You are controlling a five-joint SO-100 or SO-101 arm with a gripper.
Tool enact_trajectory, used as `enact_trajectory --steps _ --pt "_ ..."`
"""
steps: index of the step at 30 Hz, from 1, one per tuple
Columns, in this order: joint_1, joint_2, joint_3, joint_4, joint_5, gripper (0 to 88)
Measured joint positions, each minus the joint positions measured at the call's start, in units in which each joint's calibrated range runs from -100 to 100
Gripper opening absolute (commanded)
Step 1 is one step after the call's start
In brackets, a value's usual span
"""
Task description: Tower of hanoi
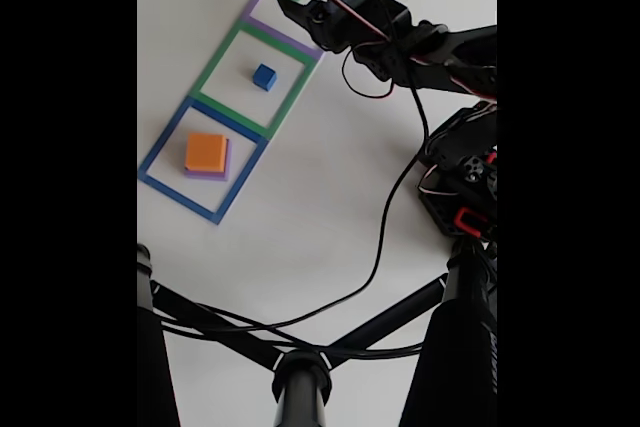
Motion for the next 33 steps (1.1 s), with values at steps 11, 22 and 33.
enact_trajectory --steps 11,22,33 --pt "-1.7 -15.4 -40.3 70.1 0.0 7.4" --pt "-15.5 -15.4 -64.7 96.4 0.0 6.7" --pt "-26.1 -17.3 -69.5 101.0 0.0 6.3"
